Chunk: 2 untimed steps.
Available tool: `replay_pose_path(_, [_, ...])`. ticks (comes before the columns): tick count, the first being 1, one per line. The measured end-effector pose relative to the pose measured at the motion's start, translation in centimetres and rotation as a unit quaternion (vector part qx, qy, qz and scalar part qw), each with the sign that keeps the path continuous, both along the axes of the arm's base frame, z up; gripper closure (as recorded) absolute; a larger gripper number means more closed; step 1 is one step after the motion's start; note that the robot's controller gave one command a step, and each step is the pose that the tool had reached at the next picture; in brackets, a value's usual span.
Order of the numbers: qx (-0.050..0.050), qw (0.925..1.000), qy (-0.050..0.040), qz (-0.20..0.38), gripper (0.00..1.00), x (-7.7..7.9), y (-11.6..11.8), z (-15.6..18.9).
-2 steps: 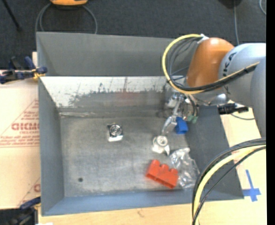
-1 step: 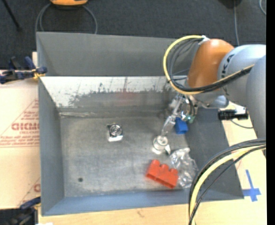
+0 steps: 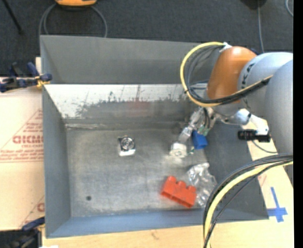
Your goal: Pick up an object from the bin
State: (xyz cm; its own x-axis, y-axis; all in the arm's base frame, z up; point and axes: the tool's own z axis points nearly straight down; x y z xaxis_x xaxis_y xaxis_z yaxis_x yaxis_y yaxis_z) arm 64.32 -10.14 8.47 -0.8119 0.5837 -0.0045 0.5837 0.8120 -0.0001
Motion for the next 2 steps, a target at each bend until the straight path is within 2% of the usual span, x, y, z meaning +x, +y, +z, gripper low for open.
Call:
replay_pose_path(1, [0.003, 0.9937, -0.0023, -0.112, 0.00, -0.19, -0.47, -0.78])
replay_pose_path(2, [0.000, 0.9734, -0.0030, -0.229, 0.00, -0.89, 0.25, -0.73])
